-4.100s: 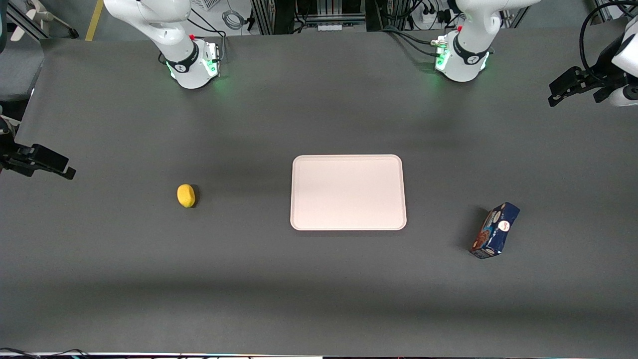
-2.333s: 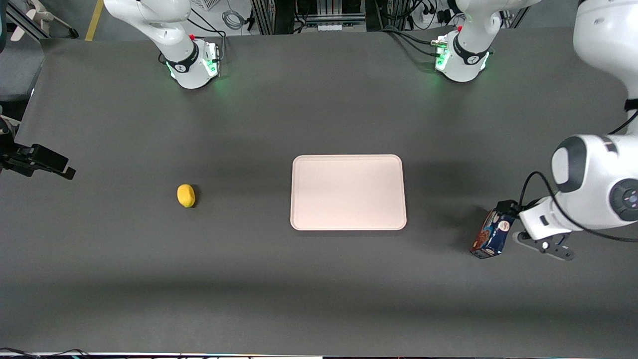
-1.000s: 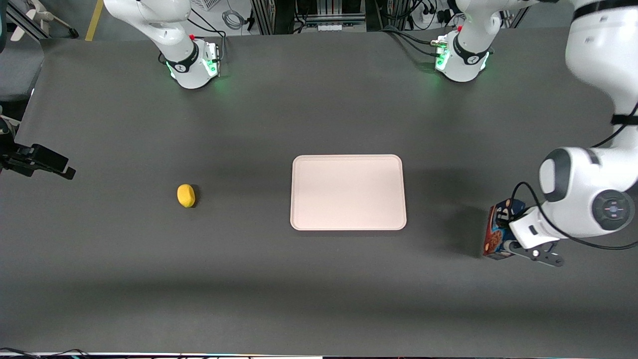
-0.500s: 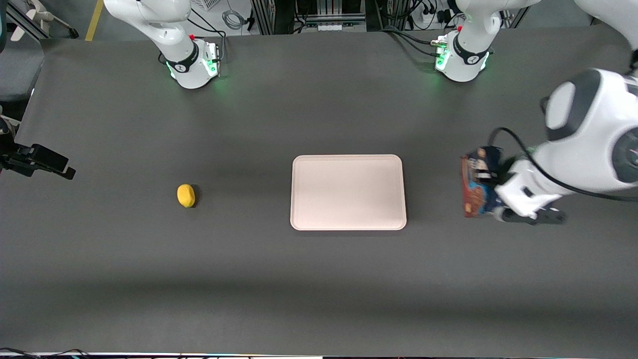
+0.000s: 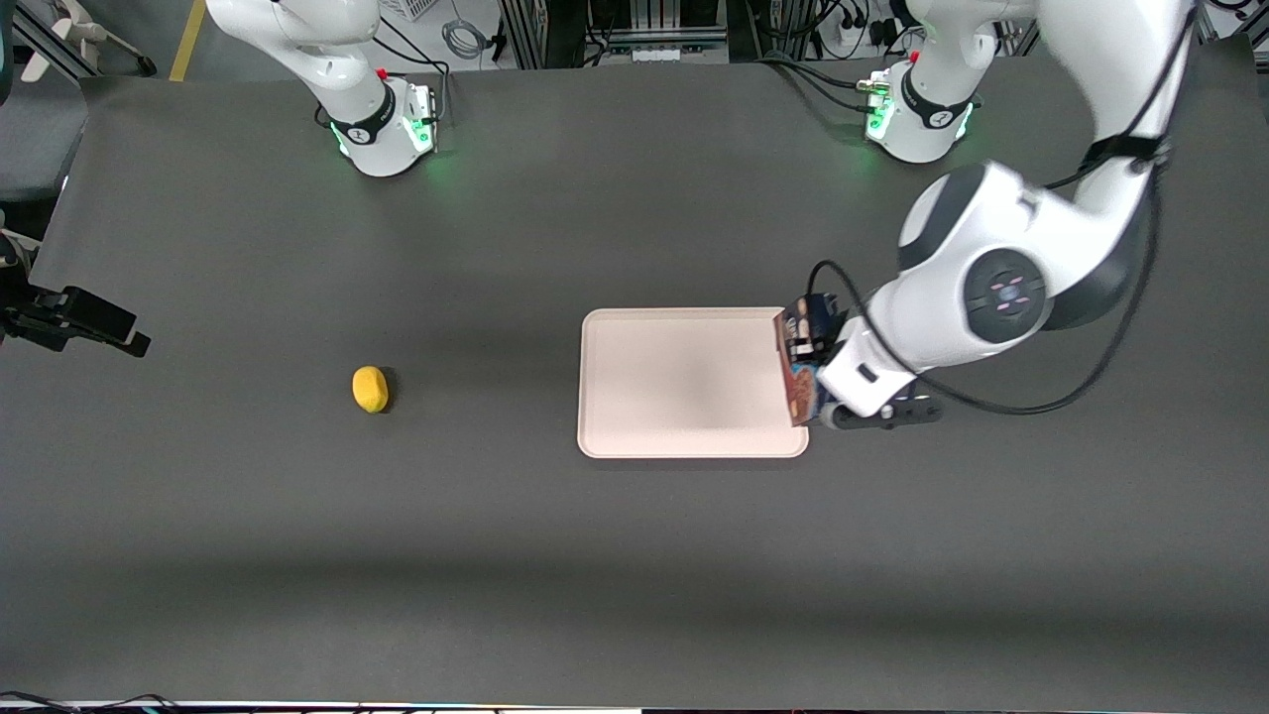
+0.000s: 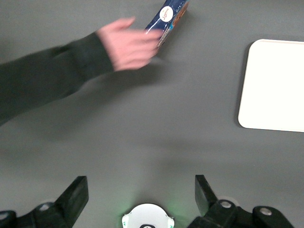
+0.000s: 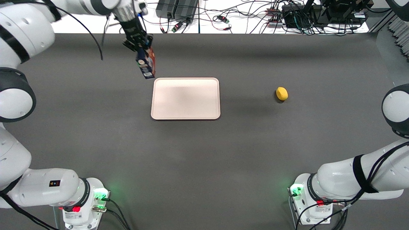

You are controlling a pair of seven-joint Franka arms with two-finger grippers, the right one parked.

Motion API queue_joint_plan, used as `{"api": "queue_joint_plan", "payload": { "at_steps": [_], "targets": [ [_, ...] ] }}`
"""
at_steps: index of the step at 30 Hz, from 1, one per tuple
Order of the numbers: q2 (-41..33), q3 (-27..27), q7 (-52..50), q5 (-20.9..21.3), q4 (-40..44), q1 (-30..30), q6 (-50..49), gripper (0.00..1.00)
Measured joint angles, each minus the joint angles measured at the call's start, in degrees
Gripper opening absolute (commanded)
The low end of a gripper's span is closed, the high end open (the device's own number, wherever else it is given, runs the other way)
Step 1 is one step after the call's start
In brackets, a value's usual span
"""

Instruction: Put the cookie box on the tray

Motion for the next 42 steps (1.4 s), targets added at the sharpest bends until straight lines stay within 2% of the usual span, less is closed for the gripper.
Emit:
{"api": "queue_joint_plan", "payload": {
  "at_steps": [9,11,17,23,24,25,27,42],
  "targets": [
    [2.2,0.0,0.0,1.7,-10.9,-0.4,14.6,0.15],
    [2.6,0.0,0.0,2.4,-12.8,-0.5,17.1,0.19],
    [3.4,0.0,0.0,4.3,-17.6,-0.6,24.3,0.19],
    [4.1,0.0,0.0,6.3,-20.9,-0.7,28.7,0.26],
    [4.2,0.0,0.0,6.5,-21.1,-0.7,28.9,0.33],
    [4.3,0.0,0.0,6.8,-21.3,-0.7,28.9,0.48],
    [4.4,0.0,0.0,7.2,-21.5,-0.7,28.9,1.00],
    [3.4,0.0,0.0,8.1,-20.3,-0.6,28.1,1.00]
  ]
}}
